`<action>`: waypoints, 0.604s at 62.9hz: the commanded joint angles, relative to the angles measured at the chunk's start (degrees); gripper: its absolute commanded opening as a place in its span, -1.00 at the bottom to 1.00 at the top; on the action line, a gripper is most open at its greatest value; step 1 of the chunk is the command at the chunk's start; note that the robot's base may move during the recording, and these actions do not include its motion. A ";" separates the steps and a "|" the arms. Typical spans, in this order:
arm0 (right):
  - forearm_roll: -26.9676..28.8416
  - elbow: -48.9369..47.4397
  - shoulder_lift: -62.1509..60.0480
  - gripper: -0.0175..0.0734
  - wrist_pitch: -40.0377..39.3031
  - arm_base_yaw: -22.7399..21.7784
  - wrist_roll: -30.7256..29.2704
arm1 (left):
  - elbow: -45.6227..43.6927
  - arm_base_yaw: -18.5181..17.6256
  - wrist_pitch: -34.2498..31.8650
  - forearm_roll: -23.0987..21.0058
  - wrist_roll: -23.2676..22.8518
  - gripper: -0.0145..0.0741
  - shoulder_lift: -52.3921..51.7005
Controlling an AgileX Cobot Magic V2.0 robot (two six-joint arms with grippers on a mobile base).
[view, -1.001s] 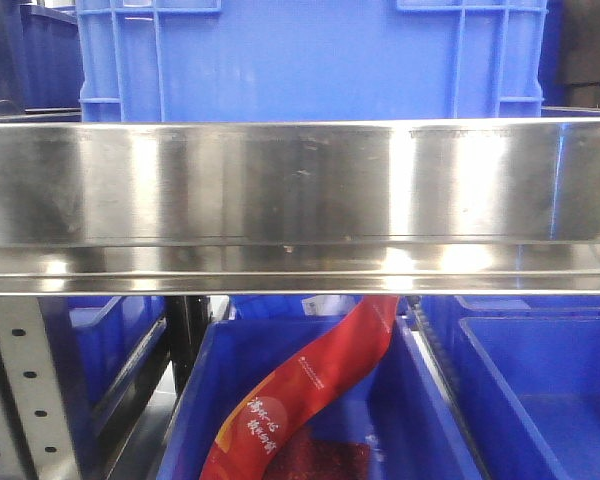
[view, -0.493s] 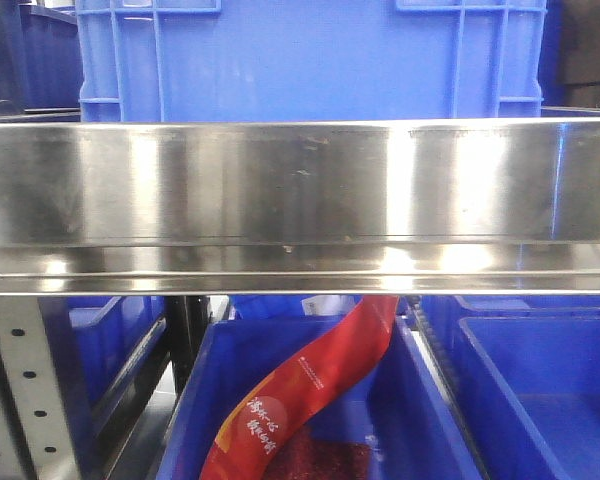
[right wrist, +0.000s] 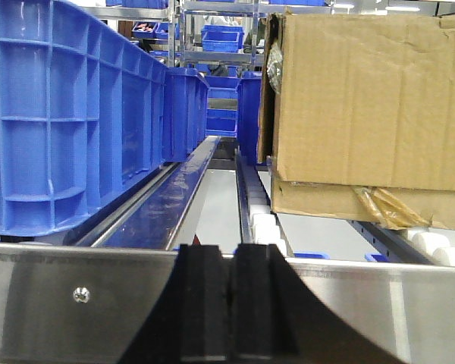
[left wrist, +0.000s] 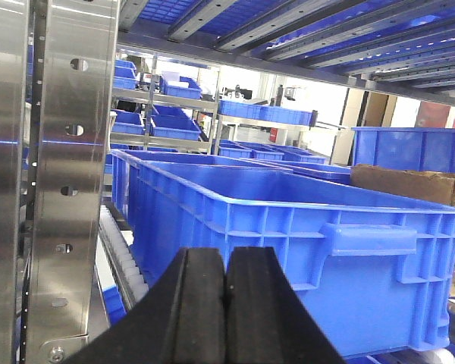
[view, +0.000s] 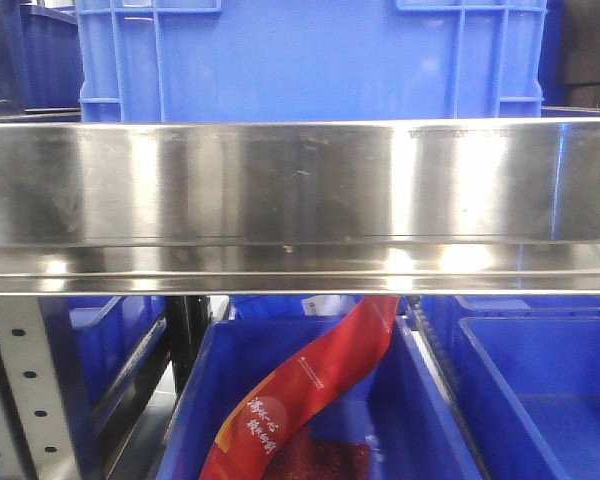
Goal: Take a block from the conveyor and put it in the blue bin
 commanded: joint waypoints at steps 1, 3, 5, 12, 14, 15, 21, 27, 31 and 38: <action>-0.39 0.11 -0.20 -0.98 -0.64 -0.26 -0.56 | 0.05 0.17 -0.79 -0.14 -0.02 -0.92 -0.38; -0.39 0.11 -0.20 -0.98 -0.64 -0.26 -0.56 | 0.05 0.17 -0.79 -0.14 -0.02 -0.92 -0.38; -0.39 0.11 -0.20 -0.98 -0.64 -0.26 -0.56 | 0.05 0.17 -0.79 -0.14 -0.02 -0.92 -0.38; -0.39 0.11 -0.20 -0.98 -0.64 -0.26 -0.56 | 0.05 0.17 -0.79 -0.14 -0.02 -0.92 -0.38; -0.39 0.11 -0.20 -0.98 -0.64 -0.26 -0.56 | 0.05 0.17 -0.79 -0.14 -0.02 -0.92 -0.38; -0.39 0.11 -0.20 -0.98 -0.64 -0.26 -0.56 | 0.05 0.17 -0.66 0.06 0.10 -0.92 -0.38; -0.39 0.11 -0.20 -0.98 -0.64 -0.26 -0.56 | 0.05 0.22 -0.14 4.72 0.09 -0.92 -0.38; -0.39 0.11 -0.20 -0.98 -0.64 -0.26 -0.56 | 0.55 0.90 0.00 8.73 0.09 -0.92 -0.38; -0.39 0.11 -0.20 -0.98 -0.64 -0.26 -0.56 | 1.70 1.47 0.00 9.00 0.09 -0.92 -0.38; -0.39 0.11 -0.20 -0.98 -0.64 -0.26 -0.56 | 5.02 3.81 0.10 6.51 -0.01 -0.92 -1.14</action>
